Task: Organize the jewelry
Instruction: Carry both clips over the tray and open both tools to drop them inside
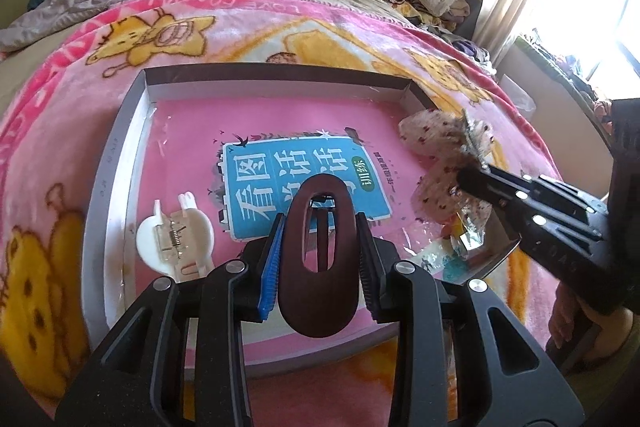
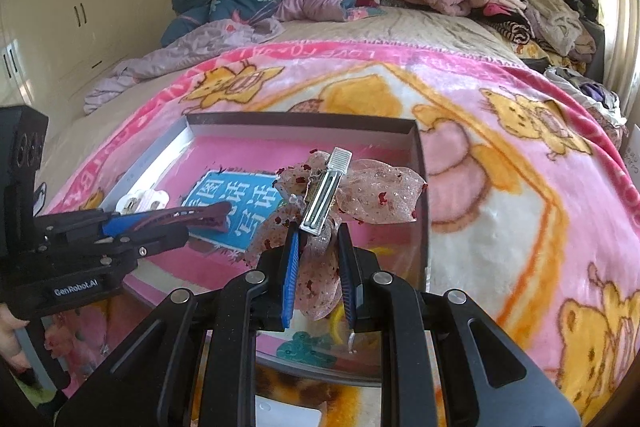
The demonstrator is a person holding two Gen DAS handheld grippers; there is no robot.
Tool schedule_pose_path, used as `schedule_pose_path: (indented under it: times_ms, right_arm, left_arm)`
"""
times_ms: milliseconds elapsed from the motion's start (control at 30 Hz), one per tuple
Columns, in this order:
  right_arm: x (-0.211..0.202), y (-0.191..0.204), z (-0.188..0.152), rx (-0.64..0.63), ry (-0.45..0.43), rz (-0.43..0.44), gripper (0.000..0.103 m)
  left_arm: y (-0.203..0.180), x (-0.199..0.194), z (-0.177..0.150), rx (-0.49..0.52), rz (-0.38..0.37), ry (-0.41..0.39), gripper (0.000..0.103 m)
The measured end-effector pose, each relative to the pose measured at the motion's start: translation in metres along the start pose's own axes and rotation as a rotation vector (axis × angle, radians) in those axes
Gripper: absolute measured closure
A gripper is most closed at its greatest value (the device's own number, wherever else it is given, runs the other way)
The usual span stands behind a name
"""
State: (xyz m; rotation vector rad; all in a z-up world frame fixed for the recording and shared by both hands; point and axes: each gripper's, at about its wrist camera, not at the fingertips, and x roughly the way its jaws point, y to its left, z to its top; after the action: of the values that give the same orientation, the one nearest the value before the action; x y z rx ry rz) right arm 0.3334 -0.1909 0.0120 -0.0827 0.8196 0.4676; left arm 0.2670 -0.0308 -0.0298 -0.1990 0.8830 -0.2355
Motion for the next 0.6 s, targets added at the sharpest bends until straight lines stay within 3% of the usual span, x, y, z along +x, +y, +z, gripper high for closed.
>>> schedule_pose_path:
  times_ms: [100,267,600]
  right_arm:
    - [0.004,0.004,-0.002,-0.015,0.021,0.005,0.085]
    - [0.012,0.01,-0.009,-0.02,0.07,0.021,0.083]
    - [0.003,0.014,-0.027,0.006,0.089,0.019,0.062]
  left_arm:
    - [0.0,-0.006,-0.001,0.005,-0.005,-0.006,0.067]
    - [0.001,-0.012,-0.004,0.009,0.007,-0.006,0.066]
    - [0.006,-0.03,-0.017,-0.006,0.009,-0.003,0.063]
